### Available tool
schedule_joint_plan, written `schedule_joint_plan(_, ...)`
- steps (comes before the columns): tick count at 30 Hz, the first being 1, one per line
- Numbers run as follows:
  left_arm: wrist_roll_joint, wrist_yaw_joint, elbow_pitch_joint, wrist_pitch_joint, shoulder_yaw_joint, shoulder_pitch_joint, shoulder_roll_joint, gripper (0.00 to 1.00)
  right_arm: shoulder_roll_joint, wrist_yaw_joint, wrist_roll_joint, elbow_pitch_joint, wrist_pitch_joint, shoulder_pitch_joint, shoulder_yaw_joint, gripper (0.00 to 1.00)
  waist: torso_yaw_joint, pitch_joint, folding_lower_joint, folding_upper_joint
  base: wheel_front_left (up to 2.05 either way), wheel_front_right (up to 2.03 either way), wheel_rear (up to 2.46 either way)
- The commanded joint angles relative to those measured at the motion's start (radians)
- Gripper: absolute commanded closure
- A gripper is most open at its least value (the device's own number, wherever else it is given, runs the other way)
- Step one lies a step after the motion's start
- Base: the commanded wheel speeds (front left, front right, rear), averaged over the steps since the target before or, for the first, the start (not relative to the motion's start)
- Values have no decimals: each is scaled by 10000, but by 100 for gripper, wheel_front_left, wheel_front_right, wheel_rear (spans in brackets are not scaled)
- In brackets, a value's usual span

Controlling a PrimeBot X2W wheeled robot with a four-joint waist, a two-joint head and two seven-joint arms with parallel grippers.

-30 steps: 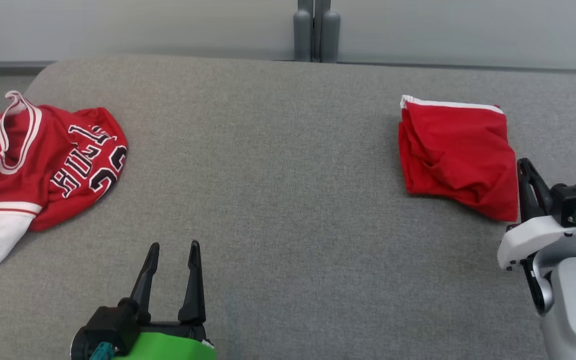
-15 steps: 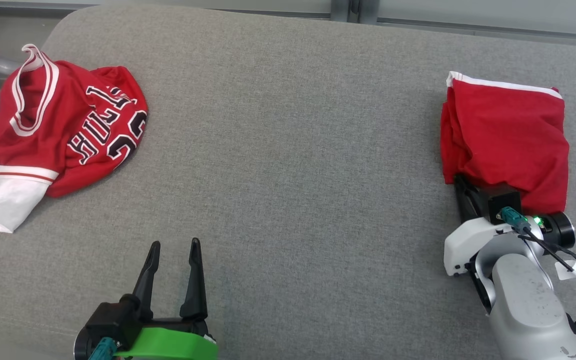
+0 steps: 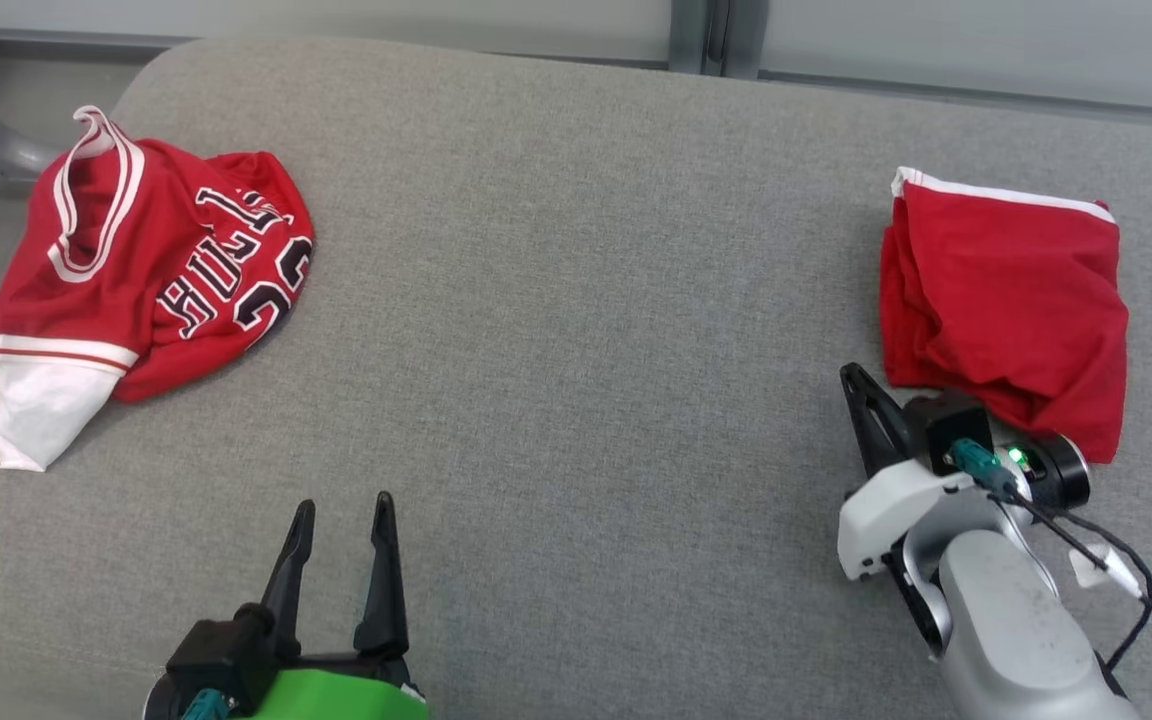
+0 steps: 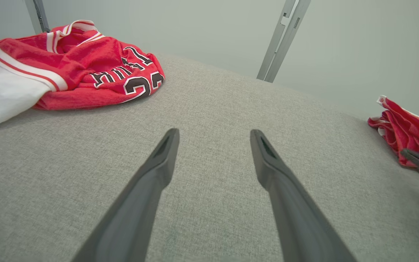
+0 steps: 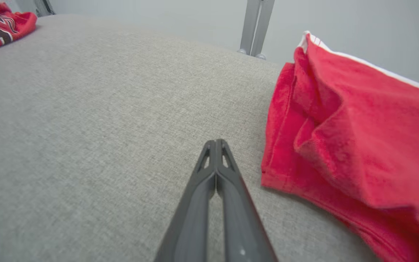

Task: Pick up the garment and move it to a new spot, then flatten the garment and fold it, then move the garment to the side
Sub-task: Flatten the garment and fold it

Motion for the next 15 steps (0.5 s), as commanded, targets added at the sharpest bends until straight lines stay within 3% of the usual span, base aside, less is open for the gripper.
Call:
schedule_joint_plan(1,55,66,5,0,129,279,21,0,-26,-10,319,-640,-29,604,37,100,-139,-606,0,0,0,0,0)
schedule_joint_plan(6,358,-57,-2,0,485,846,21,0,-305,-12,928,-2912,-28,2270,-251,100,-489,-1460,0,0,0,0,0)
schedule_joint_plan(7,417,-125,5,0,556,957,21,0,-418,-10,1025,-3464,-30,2683,-424,71,-567,-1601,0,0,0,0,0)
schedule_joint_plan(8,496,-165,18,0,626,1034,19,0,-479,-10,1126,-3908,-28,2976,-506,51,-635,-1735,0,0,0,0,0)
schedule_joint_plan(9,600,-247,52,0,737,1146,19,0,-612,-10,1265,-4514,-28,3411,-738,0,-723,-1887,0,0,0,0,0)
schedule_joint_plan(15,1012,-649,277,0,1080,1374,21,0,-1177,-10,1764,-5578,-29,4910,-1816,0,-947,-2325,0,0,0,0,0)
